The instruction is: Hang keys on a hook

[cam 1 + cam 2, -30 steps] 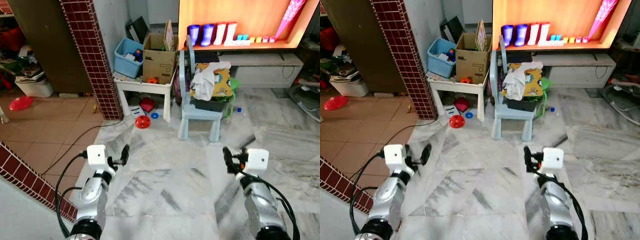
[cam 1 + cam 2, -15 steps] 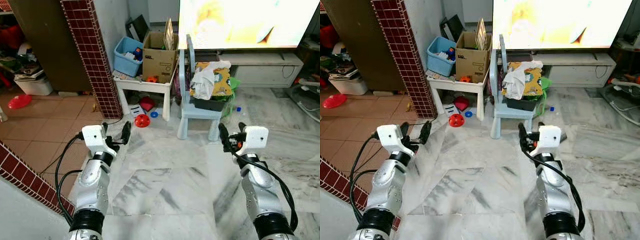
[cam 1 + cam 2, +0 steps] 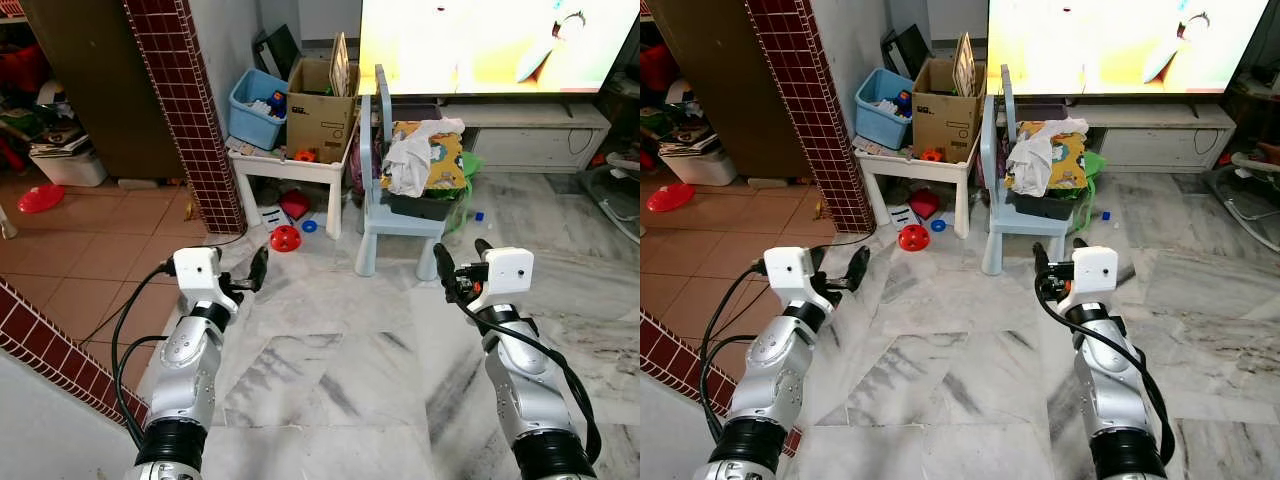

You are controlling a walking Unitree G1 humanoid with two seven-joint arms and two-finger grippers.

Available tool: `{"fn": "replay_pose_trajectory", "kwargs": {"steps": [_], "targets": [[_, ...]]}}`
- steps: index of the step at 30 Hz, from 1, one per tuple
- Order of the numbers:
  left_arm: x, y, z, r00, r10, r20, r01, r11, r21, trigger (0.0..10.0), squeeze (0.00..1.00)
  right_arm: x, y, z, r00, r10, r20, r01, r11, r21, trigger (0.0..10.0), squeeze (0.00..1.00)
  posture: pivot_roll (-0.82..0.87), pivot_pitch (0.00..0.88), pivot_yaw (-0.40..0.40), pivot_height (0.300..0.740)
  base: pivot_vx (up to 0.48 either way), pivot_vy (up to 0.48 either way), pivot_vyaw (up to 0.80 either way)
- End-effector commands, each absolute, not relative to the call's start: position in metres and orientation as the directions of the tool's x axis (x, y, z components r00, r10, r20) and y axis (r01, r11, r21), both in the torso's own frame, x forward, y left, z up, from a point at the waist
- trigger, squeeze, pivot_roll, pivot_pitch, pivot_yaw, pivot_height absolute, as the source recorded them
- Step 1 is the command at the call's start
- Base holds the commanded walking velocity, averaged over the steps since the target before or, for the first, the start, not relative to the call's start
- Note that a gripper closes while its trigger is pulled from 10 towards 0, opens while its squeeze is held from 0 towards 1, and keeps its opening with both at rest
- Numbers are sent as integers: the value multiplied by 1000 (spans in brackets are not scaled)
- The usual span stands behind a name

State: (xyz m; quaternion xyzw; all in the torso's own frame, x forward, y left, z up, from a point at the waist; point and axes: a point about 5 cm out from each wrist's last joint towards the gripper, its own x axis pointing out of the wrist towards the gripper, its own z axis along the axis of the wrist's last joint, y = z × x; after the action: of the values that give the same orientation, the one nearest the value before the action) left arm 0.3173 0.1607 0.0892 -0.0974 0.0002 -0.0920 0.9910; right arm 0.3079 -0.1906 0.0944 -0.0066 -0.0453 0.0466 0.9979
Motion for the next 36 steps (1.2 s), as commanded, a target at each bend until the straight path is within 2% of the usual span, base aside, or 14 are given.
{"fn": "replay_pose_trajectory", "kwargs": {"steps": [1,36], "targets": [[320,168,91,987,-159,7,158,975,-159,10000,0,307,-192,98,990,98,102,-96,995,-18,10000,0,-62,0,33,740,0,0,581],[325,166,98,990,-143,-1,140,972,-187,10000,0,302,-196,98,994,70,80,-69,997,-17,10000,0,-59,0,34,740,0,0,764]]}}
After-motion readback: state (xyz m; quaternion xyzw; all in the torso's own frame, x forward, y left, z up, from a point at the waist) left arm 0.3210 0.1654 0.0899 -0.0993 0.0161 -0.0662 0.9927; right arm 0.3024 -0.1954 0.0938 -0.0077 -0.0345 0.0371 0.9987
